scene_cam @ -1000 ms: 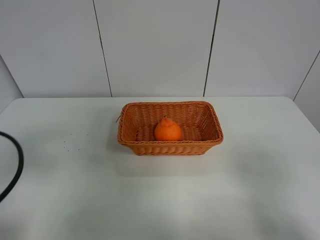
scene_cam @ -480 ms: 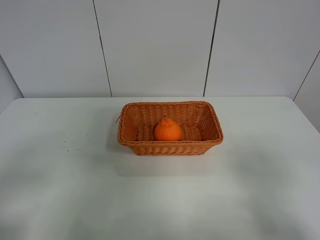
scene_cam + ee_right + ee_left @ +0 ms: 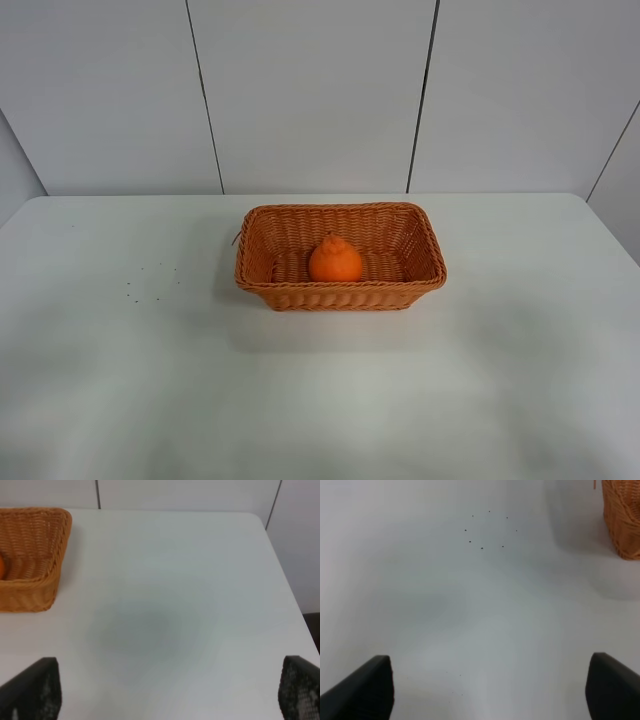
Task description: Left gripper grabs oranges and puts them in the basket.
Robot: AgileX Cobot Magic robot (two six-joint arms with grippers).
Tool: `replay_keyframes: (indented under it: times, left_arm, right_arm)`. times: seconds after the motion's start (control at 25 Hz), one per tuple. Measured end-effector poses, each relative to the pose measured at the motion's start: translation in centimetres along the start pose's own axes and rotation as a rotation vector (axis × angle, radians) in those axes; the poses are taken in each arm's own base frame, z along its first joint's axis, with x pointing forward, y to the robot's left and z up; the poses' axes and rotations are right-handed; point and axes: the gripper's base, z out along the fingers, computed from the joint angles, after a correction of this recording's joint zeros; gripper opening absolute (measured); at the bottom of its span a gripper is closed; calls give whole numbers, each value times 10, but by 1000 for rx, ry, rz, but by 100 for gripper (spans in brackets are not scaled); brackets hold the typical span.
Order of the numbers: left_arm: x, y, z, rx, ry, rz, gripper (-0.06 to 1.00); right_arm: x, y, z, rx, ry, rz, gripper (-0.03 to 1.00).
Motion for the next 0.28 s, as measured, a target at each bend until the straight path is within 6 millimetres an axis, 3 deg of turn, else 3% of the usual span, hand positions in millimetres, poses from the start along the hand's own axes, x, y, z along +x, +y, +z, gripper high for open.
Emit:
replay_keyframes:
  times: [0.28]
  left_arm:
    - [0,0,0,0,0,-7,88]
  right_arm:
    - [0,0,0,0,0,0,69]
